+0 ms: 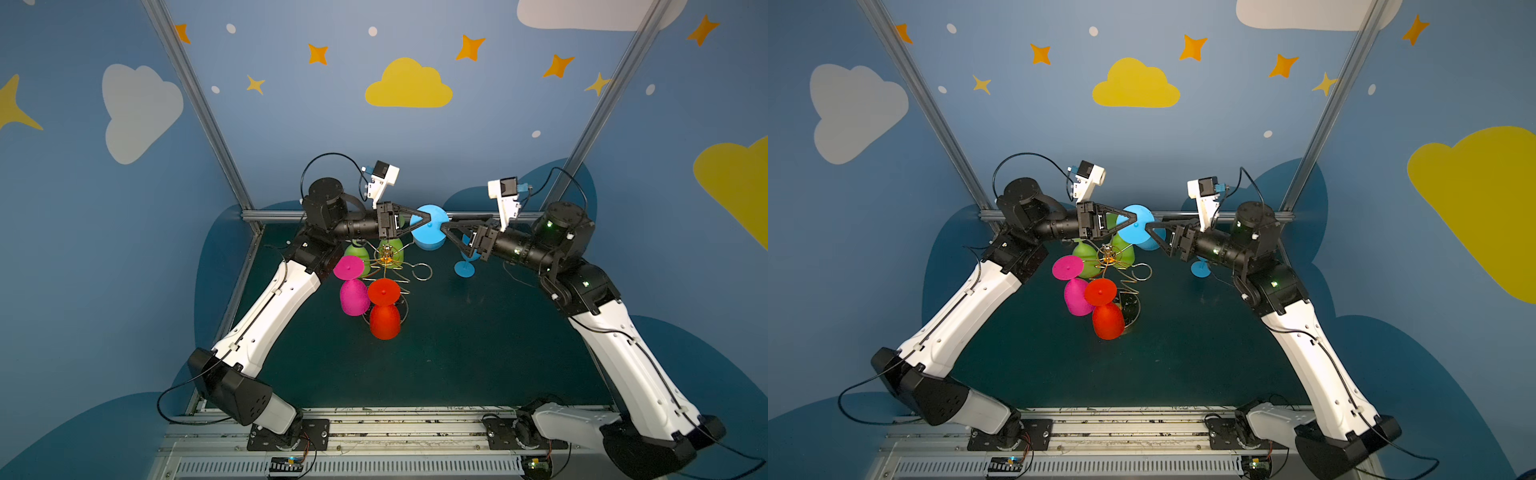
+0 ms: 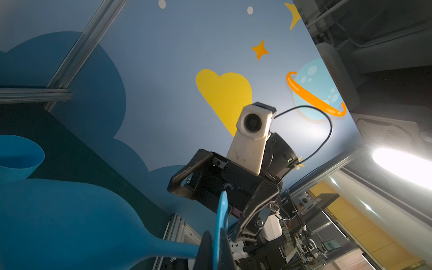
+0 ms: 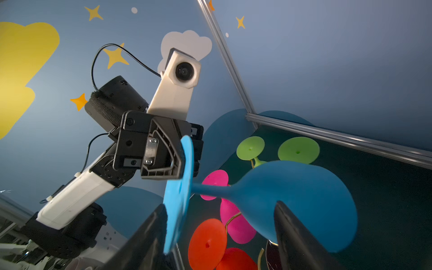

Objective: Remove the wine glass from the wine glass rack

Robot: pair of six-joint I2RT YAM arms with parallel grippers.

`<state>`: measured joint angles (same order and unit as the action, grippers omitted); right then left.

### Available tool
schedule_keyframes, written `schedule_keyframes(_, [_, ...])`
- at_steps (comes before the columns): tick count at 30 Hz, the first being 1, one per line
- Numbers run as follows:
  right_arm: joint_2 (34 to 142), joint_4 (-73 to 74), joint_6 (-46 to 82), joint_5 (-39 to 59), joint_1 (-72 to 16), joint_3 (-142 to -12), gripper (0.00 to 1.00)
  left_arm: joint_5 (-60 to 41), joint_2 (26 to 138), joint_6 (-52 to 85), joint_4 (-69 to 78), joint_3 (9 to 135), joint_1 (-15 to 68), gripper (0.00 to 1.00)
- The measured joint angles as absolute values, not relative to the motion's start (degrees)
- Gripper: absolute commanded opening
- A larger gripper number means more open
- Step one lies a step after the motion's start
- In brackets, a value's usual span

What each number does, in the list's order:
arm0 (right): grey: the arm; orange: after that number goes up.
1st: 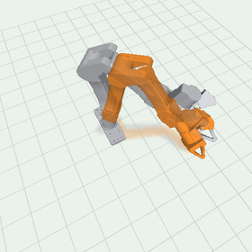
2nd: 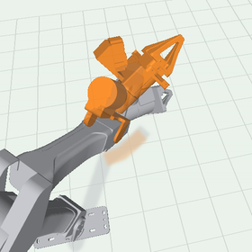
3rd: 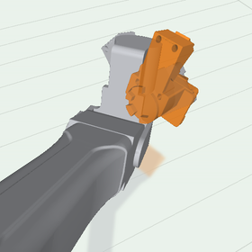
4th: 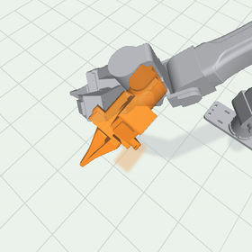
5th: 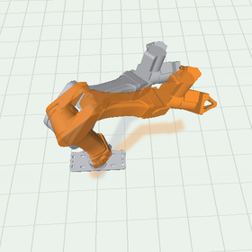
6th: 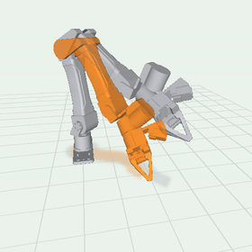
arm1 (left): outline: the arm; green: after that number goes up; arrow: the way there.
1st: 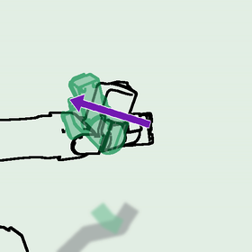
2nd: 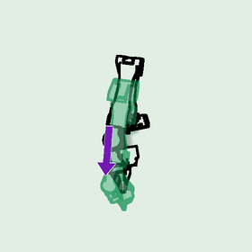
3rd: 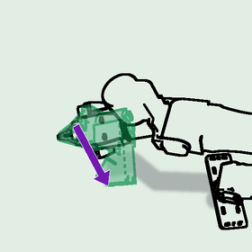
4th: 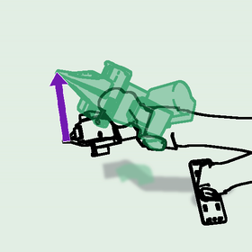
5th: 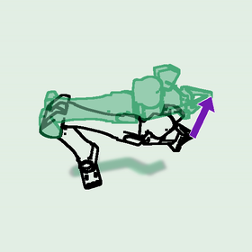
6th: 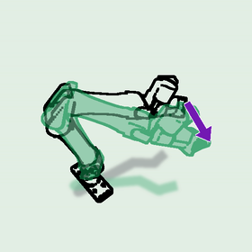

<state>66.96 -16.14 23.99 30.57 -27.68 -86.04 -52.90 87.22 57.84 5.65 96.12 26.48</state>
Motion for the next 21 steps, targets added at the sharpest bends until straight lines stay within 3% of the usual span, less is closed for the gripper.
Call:
schedule_keyframes(8, [57.63, -10.26, 7.66, 24.32, -27.16, -73.45, 0.84, -52.95, 87.37, 67.44, 10.61, 96.44, 26.04, 0.03])
schedule_keyframes(21, [67.31, -2.15, -8.97, 25.36, -28.84, -73.01, 0.87, -53.41, 87.44, 73.49, 11.68, 96.75, 26.06, 0.03])
